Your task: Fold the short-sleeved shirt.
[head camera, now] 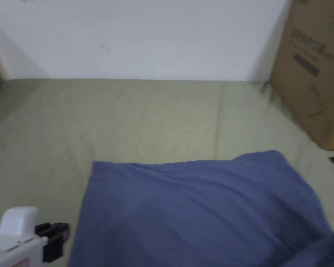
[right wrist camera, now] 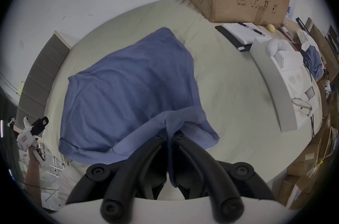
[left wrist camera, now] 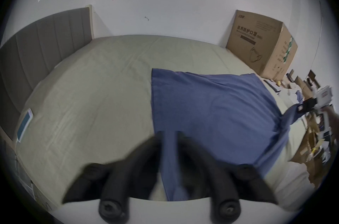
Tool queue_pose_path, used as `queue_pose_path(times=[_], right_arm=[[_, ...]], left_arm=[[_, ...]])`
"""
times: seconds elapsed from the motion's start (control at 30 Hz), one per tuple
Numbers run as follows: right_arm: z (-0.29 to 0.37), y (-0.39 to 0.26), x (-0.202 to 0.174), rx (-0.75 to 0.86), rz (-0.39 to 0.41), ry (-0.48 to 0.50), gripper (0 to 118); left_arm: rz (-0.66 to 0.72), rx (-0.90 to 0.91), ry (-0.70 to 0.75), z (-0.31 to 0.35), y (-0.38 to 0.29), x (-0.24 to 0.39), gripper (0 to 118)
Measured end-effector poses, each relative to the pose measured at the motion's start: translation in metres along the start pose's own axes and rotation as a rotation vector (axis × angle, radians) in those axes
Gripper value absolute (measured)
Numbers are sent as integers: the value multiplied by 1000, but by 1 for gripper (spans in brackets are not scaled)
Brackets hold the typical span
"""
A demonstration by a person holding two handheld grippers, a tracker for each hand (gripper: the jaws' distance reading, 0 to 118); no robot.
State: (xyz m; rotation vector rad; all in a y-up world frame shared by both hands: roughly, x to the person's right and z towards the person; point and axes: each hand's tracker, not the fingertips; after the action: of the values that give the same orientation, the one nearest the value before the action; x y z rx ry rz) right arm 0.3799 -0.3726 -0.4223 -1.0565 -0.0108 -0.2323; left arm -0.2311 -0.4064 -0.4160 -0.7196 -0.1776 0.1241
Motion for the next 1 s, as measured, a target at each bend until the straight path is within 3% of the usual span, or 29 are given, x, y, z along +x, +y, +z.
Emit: queue_pose_path(times=[0.07, 0.1, 0.13, 0.3, 0.4, 0.47, 0.5, 0.53, 0.57, 0.73, 1.0], right_arm=[[-6, -15, 0, -21, -1, 8, 5], [-9, -21, 0, -38, -8, 18, 5], [-12, -28, -1, -55, -18, 27, 5], [-20, -54, -5, -104, -51, 50, 5], [-22, -61, -8, -120, -63, 62, 5], [-22, -61, -10, -125, -60, 63, 5], [-22, -61, -10, -127, -58, 62, 5], [-21, -61, -11, -128, -55, 61, 5], [-23, -59, -8, -128, -53, 61, 5], [-24, -57, -8, -135, -49, 57, 5], [6, -68, -5, -30, -69, 76, 5]], left_arm=[[21, -68, -35, 14, -13, -11, 84], [28, -108, -52, 18, -20, -12, 111], [31, -144, -78, 22, -30, -12, 117], [-37, -205, -65, 21, -57, 2, 117], [-134, -182, -53, 0, -64, 20, 115], [-176, -186, -72, -9, -66, 31, 97], [-185, -192, -71, -13, -66, 34, 75], [-202, -208, -79, -18, -67, 37, 35], [-216, -215, -59, -23, -69, 38, 5], [-235, -260, -89, -30, -79, 36, 0], [-191, -61, -71, 31, -79, 31, 0]])
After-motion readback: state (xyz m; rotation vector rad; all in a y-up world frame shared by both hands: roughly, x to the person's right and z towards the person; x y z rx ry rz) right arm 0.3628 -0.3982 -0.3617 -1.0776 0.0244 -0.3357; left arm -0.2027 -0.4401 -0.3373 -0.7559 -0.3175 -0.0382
